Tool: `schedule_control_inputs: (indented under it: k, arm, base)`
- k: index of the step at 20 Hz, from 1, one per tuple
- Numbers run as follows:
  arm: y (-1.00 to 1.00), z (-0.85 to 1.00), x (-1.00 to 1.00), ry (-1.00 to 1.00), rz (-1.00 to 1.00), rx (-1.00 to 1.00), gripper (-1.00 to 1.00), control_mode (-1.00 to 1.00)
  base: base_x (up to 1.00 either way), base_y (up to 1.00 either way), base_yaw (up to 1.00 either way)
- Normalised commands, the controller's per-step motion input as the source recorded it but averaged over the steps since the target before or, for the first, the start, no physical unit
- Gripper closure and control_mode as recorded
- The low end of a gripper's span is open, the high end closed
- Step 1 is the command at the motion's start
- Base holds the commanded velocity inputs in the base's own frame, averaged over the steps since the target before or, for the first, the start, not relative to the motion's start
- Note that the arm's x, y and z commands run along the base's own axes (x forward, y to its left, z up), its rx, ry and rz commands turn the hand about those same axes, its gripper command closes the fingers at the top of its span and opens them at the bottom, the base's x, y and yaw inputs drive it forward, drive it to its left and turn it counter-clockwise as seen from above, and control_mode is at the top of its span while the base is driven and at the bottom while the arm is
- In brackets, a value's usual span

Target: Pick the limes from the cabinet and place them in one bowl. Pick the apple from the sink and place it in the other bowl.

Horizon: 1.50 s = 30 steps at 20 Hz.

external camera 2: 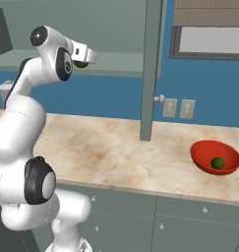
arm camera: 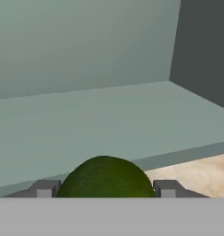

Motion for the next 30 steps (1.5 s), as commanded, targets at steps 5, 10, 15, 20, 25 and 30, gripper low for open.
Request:
schedule_control_inputs:
  k: [5, 10, 15, 20, 25, 30]
  arm:
    - [-0.13, -0.02, -1.0, -0.02, -0.01, 0.04, 1.0, -1.0]
    - [-0.08, 0.0, -1.0, 0.0, 0.0, 0.04, 1.0, -1.0]
    - [0.0, -0.13, -0.79, 0.1, -0.04, 0.0, 1.0, -1.0]
    - [0.0, -0.32, -0.78, 0.13, -0.05, 0.0, 1.0, -1.0]
    - [0.0, -0.32, -0.56, 0.23, -0.03, 0.0, 1.0, -1.0]
    - [-0.03, -0.27, -0.19, 0.34, 0.0, 0.01, 1.0, -1.0]
  base:
    - [0.0, 0.0, 0.0]
    - [0.0, 0.0, 0.0]
    - [0.0, 0.0, 0.0]
    - [0.0, 0.0, 0.0]
    - [0.0, 0.0, 0.0]
    - [0.0, 0.0, 0.0]
